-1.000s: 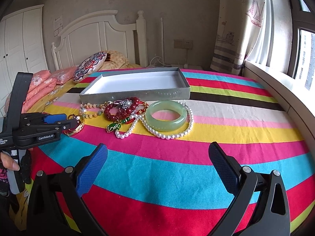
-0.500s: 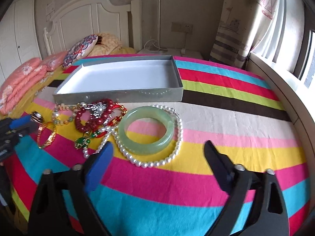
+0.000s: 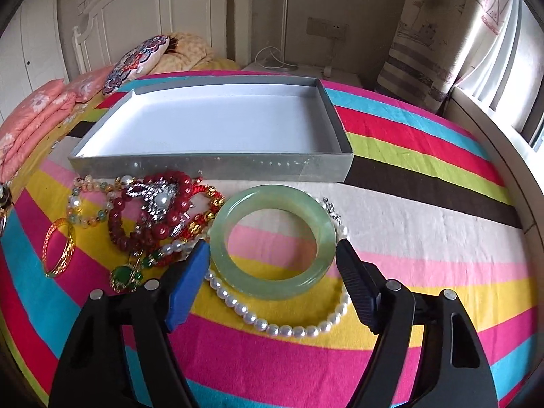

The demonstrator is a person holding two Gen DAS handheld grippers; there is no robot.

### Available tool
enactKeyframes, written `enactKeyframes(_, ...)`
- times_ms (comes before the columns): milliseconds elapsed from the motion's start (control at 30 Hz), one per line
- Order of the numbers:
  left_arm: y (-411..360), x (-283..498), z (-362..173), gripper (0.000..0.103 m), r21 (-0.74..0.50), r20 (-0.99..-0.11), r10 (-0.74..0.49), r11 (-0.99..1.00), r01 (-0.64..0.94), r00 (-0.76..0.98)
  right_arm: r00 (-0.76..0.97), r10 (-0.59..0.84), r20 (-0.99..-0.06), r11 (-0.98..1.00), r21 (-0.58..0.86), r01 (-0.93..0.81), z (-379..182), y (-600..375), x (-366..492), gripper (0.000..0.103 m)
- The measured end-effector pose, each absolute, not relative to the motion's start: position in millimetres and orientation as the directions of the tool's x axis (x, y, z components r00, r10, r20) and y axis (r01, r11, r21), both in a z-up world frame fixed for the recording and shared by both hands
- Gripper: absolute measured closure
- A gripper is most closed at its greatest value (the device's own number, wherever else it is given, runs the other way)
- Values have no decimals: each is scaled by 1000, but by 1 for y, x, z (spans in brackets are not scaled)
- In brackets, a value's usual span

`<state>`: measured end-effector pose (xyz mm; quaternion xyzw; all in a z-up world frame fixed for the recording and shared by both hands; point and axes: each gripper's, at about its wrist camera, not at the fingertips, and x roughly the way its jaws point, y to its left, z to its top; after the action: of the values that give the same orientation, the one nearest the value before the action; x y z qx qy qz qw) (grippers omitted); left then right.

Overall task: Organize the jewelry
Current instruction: 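Carry the gold rings into the box with the left tool while the right tool carries the jade bangle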

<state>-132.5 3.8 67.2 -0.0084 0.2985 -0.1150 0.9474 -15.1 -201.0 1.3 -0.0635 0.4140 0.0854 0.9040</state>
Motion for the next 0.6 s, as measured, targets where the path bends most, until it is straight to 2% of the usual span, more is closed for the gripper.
enactKeyframes(67, 3, -131, 65, 66, -87, -569, -227, 972, 216, 791, 611, 101, -785, 979, -32, -203, -5, -201, -6, 27)
enactKeyframes(267, 3, -125, 59, 66, -93, -579, -228, 972, 214, 783, 622, 126, -773, 978, -10, -210, -3, -204, -8, 27)
enactKeyframes(500, 5, -114, 55, 66, -108, -593, -233, 972, 211, 771, 698, 244, -673, 969, 137, -207, 14, -231, -23, 27)
enactKeyframes(600, 5, -100, 53, 66, -119, -608, -237, 971, 208, 758, 706, 253, -661, 966, 138, -218, 20, -232, -23, 27)
